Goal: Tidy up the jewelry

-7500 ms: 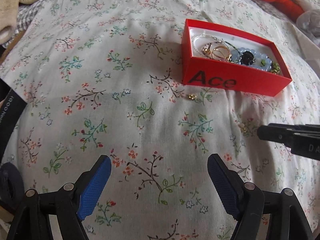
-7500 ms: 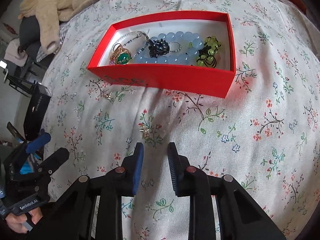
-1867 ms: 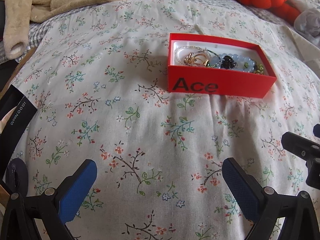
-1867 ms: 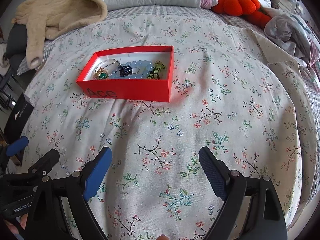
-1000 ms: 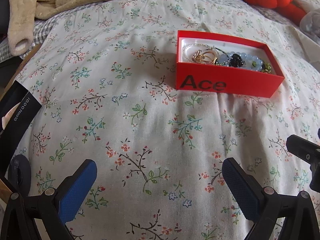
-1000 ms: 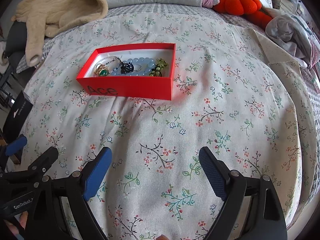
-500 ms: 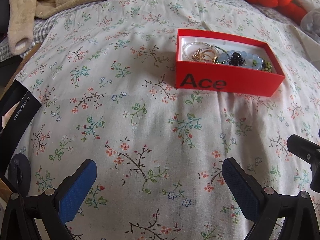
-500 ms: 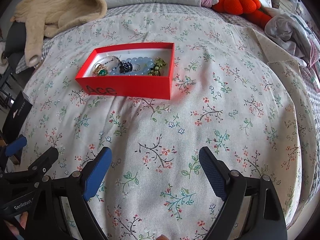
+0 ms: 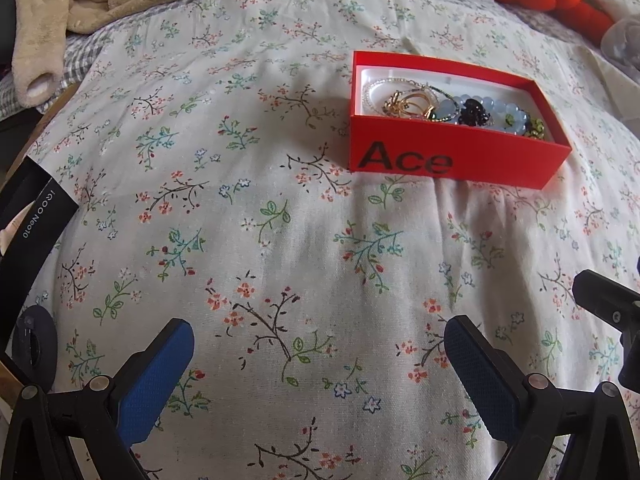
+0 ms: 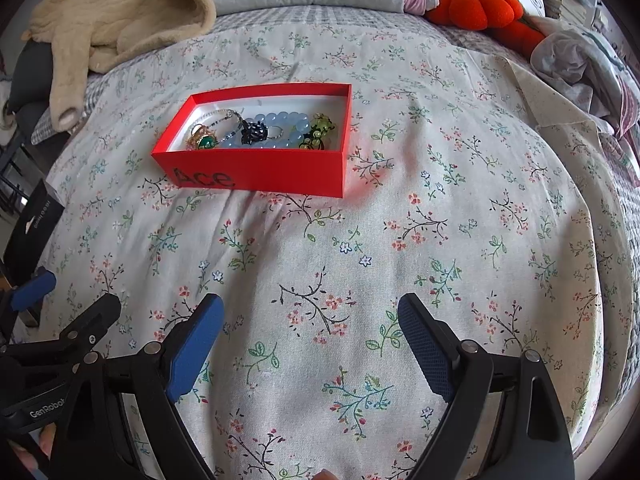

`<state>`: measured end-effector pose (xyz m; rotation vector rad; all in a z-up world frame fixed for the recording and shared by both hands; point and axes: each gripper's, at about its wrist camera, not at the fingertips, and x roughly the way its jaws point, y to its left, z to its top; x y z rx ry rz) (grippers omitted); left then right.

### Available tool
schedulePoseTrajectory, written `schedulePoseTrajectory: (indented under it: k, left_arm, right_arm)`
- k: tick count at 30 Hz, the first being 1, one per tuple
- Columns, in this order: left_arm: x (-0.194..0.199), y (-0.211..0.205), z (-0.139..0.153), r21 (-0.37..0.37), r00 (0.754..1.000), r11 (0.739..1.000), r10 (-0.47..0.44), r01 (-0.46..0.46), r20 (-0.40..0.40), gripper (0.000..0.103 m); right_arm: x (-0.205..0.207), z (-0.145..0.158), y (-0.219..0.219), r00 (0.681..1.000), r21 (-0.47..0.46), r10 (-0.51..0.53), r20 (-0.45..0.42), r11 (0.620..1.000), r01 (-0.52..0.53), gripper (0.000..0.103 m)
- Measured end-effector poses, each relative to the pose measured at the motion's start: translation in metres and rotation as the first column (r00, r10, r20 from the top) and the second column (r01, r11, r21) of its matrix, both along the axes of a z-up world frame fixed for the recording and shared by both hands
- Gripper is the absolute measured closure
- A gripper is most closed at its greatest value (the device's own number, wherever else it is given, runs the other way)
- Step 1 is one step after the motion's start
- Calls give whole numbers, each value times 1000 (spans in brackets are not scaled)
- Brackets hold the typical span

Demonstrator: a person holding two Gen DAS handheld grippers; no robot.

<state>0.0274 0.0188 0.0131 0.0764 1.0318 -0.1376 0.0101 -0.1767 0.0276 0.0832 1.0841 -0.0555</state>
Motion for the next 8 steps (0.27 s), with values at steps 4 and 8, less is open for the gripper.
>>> schedulePoseTrajectory:
  k: [4, 8]
  left_arm:
    - [1, -1, -3, 4, 1000, 1000, 2, -2, -5, 0]
    - [5, -2, -13, 37, 1000, 999, 5, -5, -19, 0]
  right_arm:
    - [1, -3, 2, 1000, -6, 2, -6, 1000, -2, 12]
    - [4, -10, 4, 1000, -32, -1, -16, 999, 1, 12]
